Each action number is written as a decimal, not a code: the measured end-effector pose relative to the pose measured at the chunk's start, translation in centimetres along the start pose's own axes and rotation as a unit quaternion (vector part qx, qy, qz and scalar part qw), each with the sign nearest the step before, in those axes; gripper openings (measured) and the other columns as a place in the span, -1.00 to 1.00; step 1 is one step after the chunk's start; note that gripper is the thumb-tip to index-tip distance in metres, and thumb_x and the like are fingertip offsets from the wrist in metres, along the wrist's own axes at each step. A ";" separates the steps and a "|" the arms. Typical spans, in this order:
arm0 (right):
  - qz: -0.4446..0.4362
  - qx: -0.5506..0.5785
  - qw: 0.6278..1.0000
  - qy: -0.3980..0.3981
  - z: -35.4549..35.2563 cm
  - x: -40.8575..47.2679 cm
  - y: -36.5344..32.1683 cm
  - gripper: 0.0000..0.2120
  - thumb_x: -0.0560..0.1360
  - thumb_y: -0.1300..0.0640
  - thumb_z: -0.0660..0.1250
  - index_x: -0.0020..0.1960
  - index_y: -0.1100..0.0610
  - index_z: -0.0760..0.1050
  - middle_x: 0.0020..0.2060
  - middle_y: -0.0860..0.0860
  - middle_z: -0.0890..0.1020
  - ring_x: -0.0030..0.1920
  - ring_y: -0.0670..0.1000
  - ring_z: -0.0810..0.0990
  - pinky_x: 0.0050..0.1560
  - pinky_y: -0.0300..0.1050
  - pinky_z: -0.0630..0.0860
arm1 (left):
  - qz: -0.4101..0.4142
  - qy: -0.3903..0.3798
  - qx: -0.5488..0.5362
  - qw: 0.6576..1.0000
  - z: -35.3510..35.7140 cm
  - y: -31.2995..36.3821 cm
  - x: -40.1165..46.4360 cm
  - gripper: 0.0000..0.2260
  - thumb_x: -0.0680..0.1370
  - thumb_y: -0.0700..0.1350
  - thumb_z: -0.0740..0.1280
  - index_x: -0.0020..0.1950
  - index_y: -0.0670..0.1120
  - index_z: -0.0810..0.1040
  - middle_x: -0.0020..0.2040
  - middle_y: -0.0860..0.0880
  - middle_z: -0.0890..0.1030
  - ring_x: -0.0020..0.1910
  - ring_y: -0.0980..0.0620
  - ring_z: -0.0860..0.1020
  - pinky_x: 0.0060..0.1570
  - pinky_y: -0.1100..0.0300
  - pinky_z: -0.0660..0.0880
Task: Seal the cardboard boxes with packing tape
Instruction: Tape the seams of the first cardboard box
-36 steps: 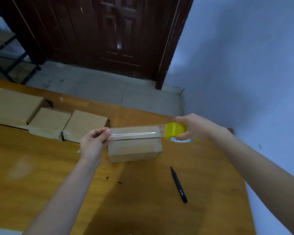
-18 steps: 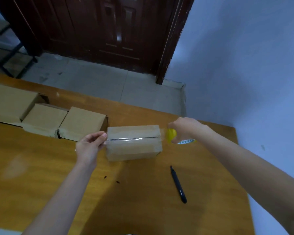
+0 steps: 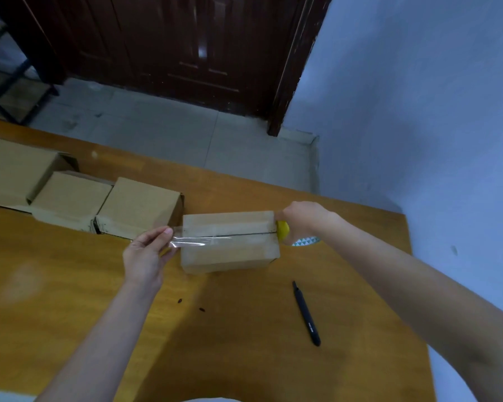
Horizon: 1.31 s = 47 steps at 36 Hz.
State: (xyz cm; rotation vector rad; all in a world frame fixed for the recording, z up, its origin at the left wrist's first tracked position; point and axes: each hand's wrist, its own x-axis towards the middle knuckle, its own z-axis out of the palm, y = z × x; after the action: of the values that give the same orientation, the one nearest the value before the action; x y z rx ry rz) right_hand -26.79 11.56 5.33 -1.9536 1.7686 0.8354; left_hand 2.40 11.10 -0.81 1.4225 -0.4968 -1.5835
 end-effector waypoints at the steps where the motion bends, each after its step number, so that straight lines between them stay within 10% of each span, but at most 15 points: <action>1: 0.002 -0.004 1.000 0.000 0.0 0.1 -0.1 -0.41 0.41 -0.04 0.39 0.40 -0.03 0.34 -0.08 0.01 0.52 -0.10 0.08 0.56 -0.26 -0.11 0.50 | 0.000 -0.002 -0.001 1.000 0.0 0.0 0.1 -0.88 0.49 -0.34 0.36 -0.14 -0.13 0.57 -0.32 0.04 0.63 -0.29 0.13 0.60 -0.16 0.18 0.62; 47: 0.031 0.208 0.978 0.010 8.3 -6.2 -3.3 -0.45 0.39 -0.08 0.43 0.34 -0.01 0.41 -0.16 -0.06 0.54 -0.18 -0.01 0.52 -0.42 -0.20 0.34 | -0.079 -0.158 0.299 0.938 -0.7 -1.1 0.6 -0.82 0.64 -0.16 0.21 0.17 -0.19 0.52 -0.03 -0.10 0.59 -0.09 -0.05 0.55 -0.14 0.05 0.50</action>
State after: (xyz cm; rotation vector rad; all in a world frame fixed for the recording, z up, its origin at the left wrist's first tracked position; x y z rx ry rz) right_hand -25.21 22.04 2.70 -1.6454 1.8453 0.4173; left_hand 2.70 11.29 -2.19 1.6808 -1.1588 -1.8988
